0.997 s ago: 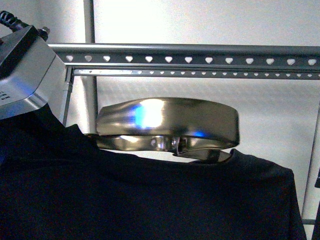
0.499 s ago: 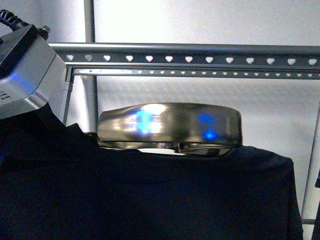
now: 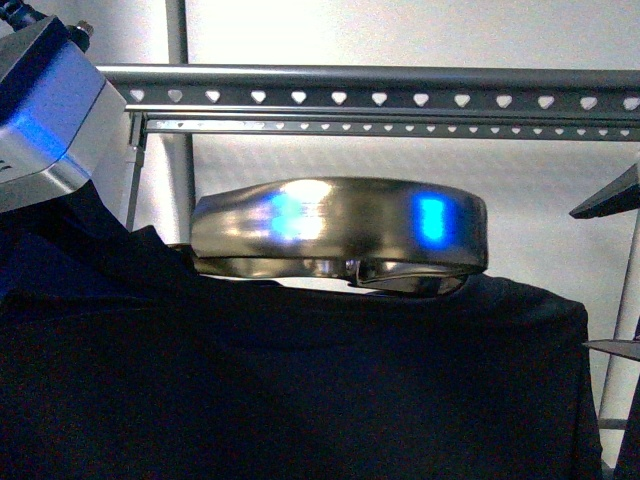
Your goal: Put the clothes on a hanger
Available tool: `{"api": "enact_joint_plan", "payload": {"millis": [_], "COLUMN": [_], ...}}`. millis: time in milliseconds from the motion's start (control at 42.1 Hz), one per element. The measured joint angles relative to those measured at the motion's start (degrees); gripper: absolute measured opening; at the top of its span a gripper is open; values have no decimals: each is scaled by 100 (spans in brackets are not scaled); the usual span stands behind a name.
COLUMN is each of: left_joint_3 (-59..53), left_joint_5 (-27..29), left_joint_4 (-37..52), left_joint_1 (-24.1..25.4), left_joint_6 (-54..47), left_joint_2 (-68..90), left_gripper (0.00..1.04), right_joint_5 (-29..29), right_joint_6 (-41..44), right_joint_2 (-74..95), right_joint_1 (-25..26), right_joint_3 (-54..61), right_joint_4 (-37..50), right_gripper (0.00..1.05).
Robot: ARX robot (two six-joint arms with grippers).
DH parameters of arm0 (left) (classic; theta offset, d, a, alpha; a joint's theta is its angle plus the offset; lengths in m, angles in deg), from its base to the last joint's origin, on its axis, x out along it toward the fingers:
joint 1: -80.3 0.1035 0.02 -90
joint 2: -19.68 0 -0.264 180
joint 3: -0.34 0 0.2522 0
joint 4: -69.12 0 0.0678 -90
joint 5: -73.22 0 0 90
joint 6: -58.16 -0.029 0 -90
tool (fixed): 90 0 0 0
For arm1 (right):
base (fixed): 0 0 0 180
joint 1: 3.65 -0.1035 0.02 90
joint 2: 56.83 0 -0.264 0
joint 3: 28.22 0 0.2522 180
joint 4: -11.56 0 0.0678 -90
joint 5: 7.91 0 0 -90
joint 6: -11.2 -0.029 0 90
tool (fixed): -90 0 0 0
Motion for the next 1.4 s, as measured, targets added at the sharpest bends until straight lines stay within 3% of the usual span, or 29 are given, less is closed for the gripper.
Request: {"api": "enact_joint_plan", "payload": {"millis": [475,879,1021,1116,1235,1401], "left_joint_3": [0,0,0,0,2,2], "left_joint_5": [0,46,39,33,-26,-52], "left_joint_4": [0,2,11,31,37,37], "left_joint_1": [0,0,0,0,0,0], "left_joint_6": [-2,-4,-4,0,-24,-26], "left_joint_2": [0,0,0,0,-13,-17], "left_gripper": [5,5,5,5,26,55], "right_joint_5": [-439,-431,-297,-221,-175,-205], "right_joint_6": [-774,-1440,-1685,-1526,-1292,-1231], "right_joint_2": [868,1414,1419,1412,1412,1421], "right_joint_1": [-601,-608,-601,-595,-562,-400], "right_joint_3": [-529,-693,-684,-538,-273,-72], "right_joint_4": [293,1058,1239,1342,1314,1261], "right_gripper": [97,47,25,14,6,5]}}
